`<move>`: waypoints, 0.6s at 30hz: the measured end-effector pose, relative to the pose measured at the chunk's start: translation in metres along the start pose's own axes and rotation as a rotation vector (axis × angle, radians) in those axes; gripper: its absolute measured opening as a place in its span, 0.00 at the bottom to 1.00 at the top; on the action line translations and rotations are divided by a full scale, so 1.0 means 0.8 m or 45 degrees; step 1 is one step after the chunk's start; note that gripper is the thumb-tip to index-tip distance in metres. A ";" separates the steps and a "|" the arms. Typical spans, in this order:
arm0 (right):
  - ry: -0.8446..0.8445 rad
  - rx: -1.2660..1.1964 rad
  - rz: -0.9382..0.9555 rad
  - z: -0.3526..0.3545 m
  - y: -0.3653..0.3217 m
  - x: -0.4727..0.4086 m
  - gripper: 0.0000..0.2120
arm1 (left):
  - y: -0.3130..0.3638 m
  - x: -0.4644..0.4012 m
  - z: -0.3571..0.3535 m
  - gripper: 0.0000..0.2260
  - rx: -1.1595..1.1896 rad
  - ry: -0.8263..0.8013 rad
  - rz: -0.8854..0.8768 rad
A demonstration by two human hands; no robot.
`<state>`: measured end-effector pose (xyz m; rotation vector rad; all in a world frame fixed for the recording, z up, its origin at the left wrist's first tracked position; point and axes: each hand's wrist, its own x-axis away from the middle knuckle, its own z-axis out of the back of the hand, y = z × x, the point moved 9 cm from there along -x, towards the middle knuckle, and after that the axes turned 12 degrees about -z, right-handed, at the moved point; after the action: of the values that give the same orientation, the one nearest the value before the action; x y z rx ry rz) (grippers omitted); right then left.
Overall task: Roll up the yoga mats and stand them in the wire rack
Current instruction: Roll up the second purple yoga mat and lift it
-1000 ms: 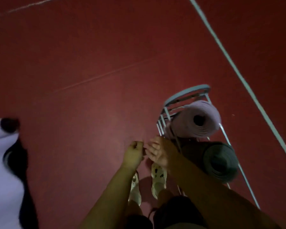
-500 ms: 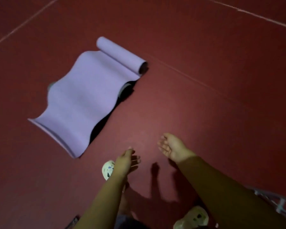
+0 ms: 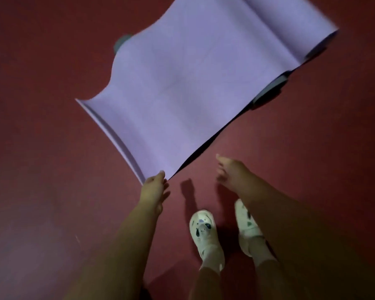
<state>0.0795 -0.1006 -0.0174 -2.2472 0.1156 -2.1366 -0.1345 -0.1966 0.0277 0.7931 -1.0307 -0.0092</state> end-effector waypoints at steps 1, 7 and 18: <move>0.006 0.006 -0.007 -0.014 -0.003 -0.038 0.11 | -0.013 -0.039 0.014 0.08 -0.075 0.058 -0.018; -0.033 0.096 -0.009 -0.097 -0.008 -0.222 0.10 | -0.095 -0.219 0.110 0.30 -0.506 0.499 -0.019; -0.039 -0.007 0.096 -0.122 -0.040 -0.259 0.07 | -0.110 -0.310 0.111 0.39 -0.744 0.292 -0.198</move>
<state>-0.0276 -0.0494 -0.2163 -2.2395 0.2019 -2.0668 -0.3060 -0.2232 -0.1891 0.3265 -0.6915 -0.3314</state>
